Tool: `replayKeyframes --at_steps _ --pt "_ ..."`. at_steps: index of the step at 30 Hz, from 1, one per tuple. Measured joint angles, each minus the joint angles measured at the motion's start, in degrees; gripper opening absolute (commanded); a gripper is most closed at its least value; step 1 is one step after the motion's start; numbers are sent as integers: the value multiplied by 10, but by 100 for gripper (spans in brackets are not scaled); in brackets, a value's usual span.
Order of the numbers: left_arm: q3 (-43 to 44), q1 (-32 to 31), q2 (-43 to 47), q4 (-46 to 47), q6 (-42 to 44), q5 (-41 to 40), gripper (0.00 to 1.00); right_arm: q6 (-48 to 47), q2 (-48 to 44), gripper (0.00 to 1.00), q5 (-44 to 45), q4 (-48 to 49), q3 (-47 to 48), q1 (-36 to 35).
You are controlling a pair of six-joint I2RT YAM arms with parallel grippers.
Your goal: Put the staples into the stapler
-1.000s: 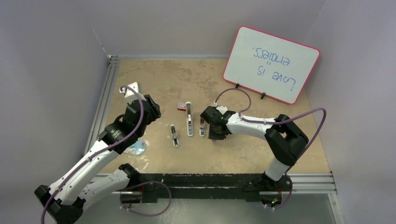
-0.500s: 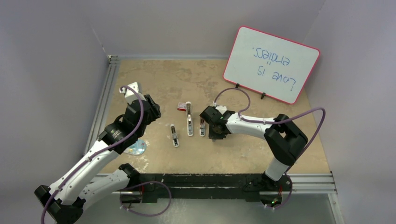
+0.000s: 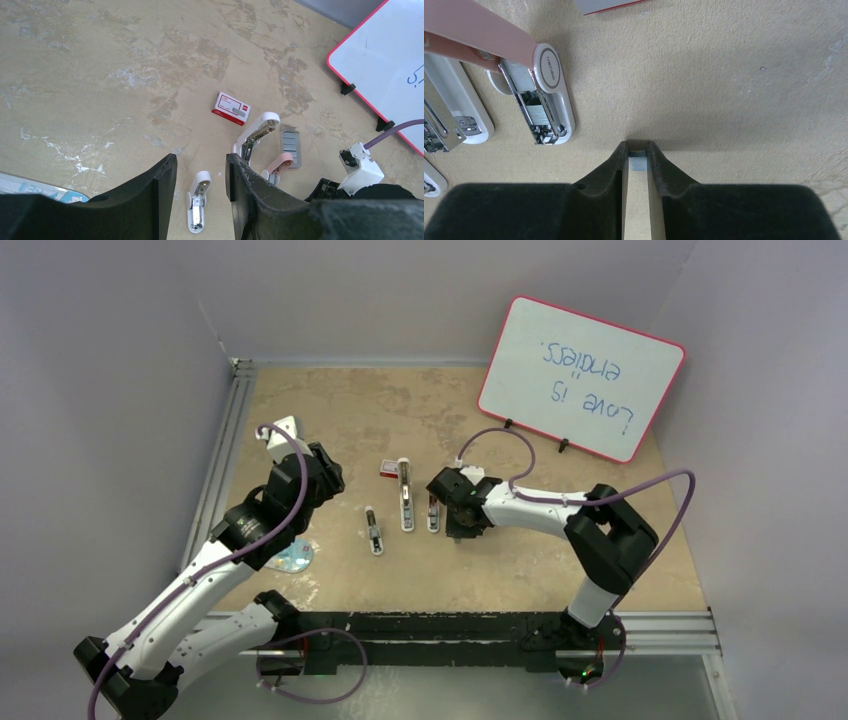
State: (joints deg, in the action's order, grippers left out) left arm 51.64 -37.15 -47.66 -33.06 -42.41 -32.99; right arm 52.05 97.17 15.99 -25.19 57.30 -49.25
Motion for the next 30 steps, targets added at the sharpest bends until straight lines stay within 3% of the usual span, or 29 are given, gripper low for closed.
replayKeyframes --at_steps 12,24,30 --pt "0 0 0 0 0 0 41 4 0 17 27 -1 12 -23" --pt "49 0 36 -10 33 -20 41 -2 -21 17 57 50 138 -99" --pt "98 0 61 -4 63 -40 41 -6 15 17 60 65 195 -139"
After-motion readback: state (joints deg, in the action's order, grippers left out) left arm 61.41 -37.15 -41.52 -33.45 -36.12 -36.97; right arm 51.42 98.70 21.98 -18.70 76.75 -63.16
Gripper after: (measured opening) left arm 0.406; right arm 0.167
